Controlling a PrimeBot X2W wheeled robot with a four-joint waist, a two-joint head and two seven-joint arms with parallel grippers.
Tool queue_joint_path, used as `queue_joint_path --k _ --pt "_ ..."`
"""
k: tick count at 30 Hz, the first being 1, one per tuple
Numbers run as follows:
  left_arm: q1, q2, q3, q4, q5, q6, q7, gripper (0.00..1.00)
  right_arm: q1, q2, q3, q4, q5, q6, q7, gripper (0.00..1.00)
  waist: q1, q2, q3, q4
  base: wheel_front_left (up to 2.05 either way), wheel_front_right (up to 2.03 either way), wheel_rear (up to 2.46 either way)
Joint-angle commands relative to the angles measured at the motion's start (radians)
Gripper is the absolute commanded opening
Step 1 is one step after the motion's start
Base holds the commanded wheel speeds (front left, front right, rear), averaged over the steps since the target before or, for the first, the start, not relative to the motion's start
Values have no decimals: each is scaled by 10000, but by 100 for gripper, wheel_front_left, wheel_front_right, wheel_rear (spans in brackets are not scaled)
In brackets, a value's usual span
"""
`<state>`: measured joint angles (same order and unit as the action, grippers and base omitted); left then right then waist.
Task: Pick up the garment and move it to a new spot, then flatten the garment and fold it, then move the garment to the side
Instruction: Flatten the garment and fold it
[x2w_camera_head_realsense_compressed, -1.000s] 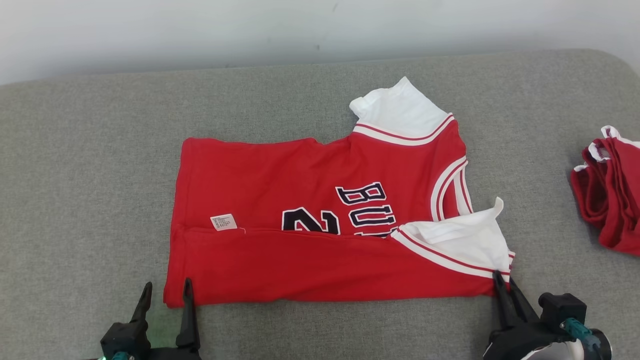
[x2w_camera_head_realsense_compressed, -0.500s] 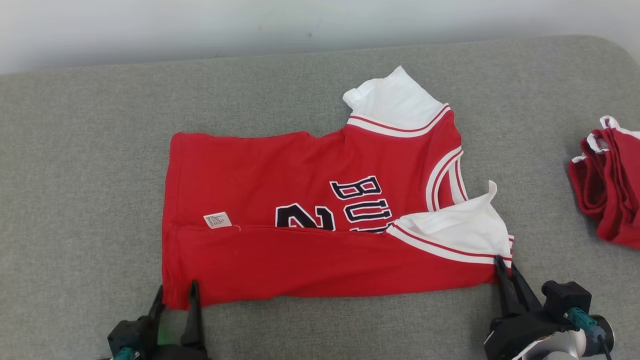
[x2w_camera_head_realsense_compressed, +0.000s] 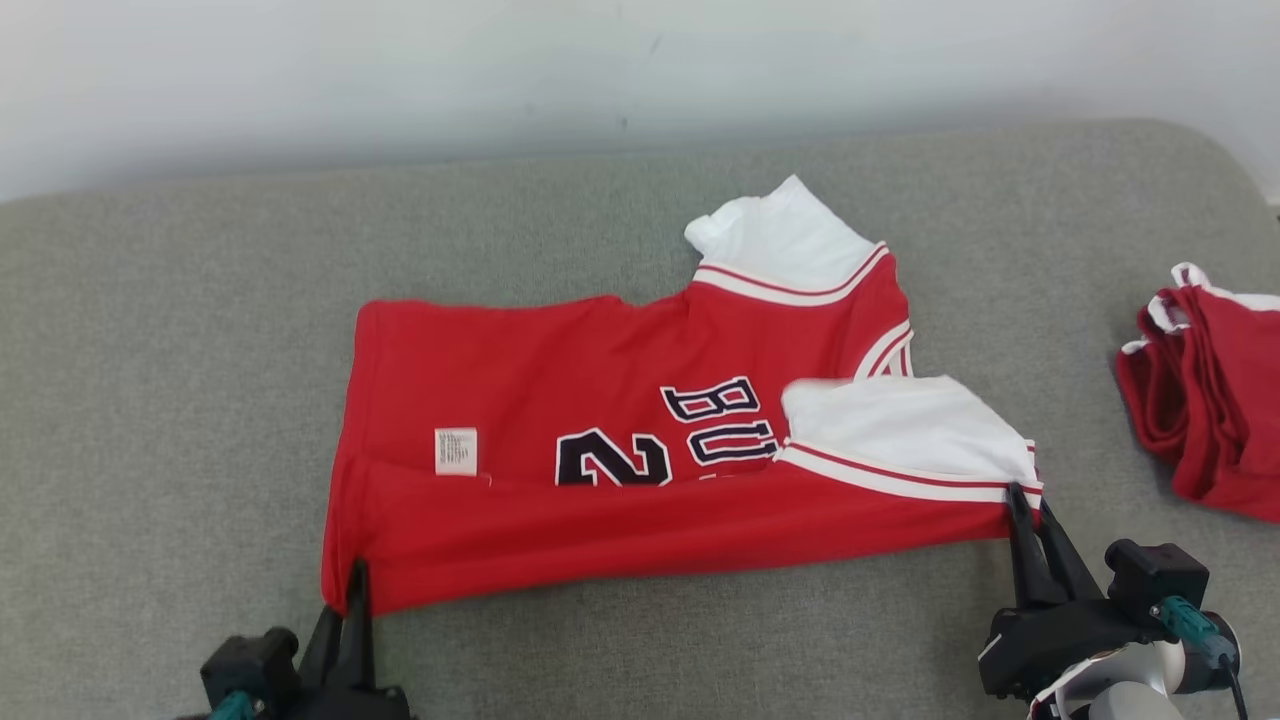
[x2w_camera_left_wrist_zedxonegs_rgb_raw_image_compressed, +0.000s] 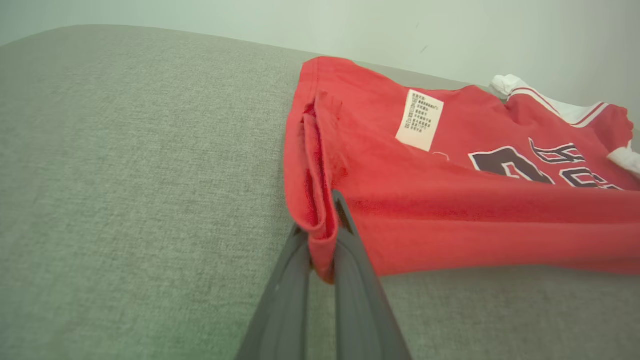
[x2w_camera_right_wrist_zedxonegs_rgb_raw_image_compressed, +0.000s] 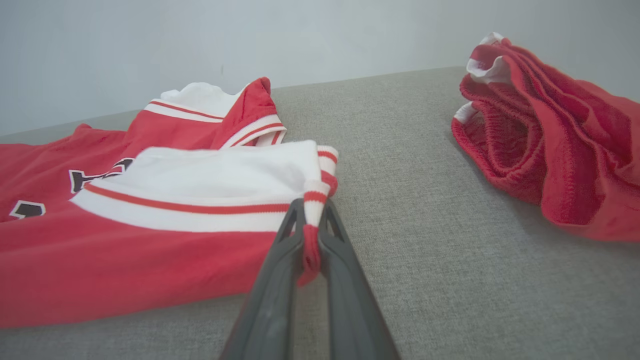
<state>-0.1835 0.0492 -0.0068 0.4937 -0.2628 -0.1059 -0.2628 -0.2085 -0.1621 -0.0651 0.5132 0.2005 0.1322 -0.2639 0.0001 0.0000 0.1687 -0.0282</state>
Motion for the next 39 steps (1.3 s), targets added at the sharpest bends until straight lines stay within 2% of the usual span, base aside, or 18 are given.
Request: queue_joint_path --k 1,5,9,21,22,23,24,25,26,32,39 --pt "280 30 120 -31 156 -18 -26 0 -69 -35 -57 -15 52 -32 4 0 -1 0 -508 -23 0 0 0" --pt "839 39 437 166 401 -83 -26 0 312 -66 34 171 8 -32 4 0 -1 0 -1397 -143 0 0 0" --pt "1300 45 483 322 375 -119 -27 0 817 -13 115 464 161 -32 4 0 -1 0 -1823 -203 0 0 0" --pt "2980 53 288 711 -113 66 -27 0 2791 52 180 721 173 -39 3 0 -1 0 -2252 -206 0 0 0" --pt "2983 52 258 707 -109 71 -27 12 2778 50 186 724 174 -39 3 0 -1 0 -2208 -193 0 0 0" --pt "2952 52 222 699 -95 108 -26 33 2731 43 216 728 151 -37 3 0 -1 0 -2172 -178 0 0 0" --pt "2900 50 193 684 -96 135 -27 83 2658 35 217 714 123 -37 3 4 -1 0 -2128 -158 0 0 0" --pt "2834 52 177 671 -105 168 -27 100 2577 35 192 706 96 -37 3 33 -1 0 -2085 -137 0 0 0" --pt "2752 52 169 628 -74 215 -26 100 2487 45 109 638 79 -37 3 100 -1 0 -2047 -115 0 0 0" --pt "2317 24 220 -45 153 449 -26 100 2036 101 -441 -25 -197 -31 5 100 -1 0 -1709 45 0 0 0" --pt "978 19 284 -99 689 422 -26 100 770 1 -186 -531 -471 -31 5 100 -1 0 -942 213 0 0 0"
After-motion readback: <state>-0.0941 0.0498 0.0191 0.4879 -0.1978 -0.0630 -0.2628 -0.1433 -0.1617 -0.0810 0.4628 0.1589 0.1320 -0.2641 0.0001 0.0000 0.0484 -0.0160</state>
